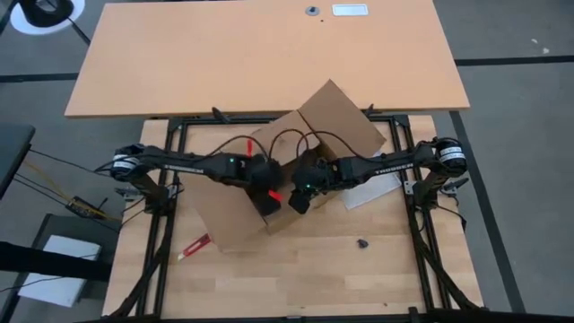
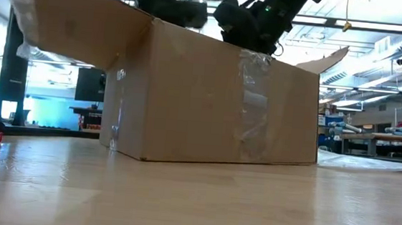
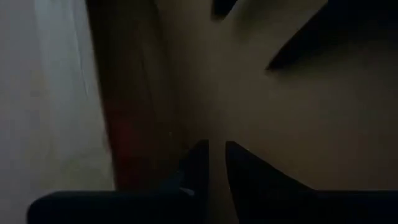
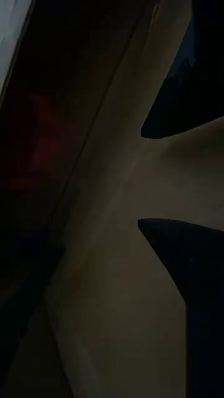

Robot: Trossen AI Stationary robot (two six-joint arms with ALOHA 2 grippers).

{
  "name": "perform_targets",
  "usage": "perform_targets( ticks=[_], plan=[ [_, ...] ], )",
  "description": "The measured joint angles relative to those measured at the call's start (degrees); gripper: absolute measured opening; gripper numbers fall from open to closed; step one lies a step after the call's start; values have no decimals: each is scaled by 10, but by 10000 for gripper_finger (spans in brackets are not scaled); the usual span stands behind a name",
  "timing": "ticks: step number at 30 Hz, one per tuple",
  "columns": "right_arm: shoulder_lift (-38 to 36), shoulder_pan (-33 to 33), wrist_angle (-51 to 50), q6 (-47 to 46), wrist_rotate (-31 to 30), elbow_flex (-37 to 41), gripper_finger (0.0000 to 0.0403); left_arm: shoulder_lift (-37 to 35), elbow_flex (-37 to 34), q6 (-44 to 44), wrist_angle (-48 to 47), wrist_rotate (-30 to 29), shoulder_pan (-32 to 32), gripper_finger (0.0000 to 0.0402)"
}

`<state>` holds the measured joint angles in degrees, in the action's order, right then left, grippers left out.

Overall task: Unpack boxes
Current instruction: Open the cardboard box using the cutter

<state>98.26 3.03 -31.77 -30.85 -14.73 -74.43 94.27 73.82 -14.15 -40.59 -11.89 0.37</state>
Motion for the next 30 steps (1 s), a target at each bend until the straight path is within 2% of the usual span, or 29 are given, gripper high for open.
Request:
perform_targets(
  ticks=[3, 10, 16, 19, 21, 26, 30],
  plan=[
    [0, 0, 0, -7, 0, 0, 229, 20, 0, -11, -42, -64, 0, 64],
    [1, 10, 4, -10, -9, 0, 228, 23, 13, -13, -72, -147, 0, 64],
    [1, 12, 4, -10, -11, 0, 228, 11, 111, 29, -110, -262, 1, 64],
    [1, 12, 3, -7, -5, 0, 228, 10, 164, 78, -125, -333, 6, 64],
    [1, 14, 3, -6, -1, 0, 228, 10, 198, 120, -122, -360, 17, 64],
    [1, 15, 3, -4, 0, 0, 228, 9, 238, 201, -109, -360, 79, 64],
    [1, 20, 3, -4, -5, 0, 228, 9, 245, 215, -109, -296, 153, 64]
  ],
)
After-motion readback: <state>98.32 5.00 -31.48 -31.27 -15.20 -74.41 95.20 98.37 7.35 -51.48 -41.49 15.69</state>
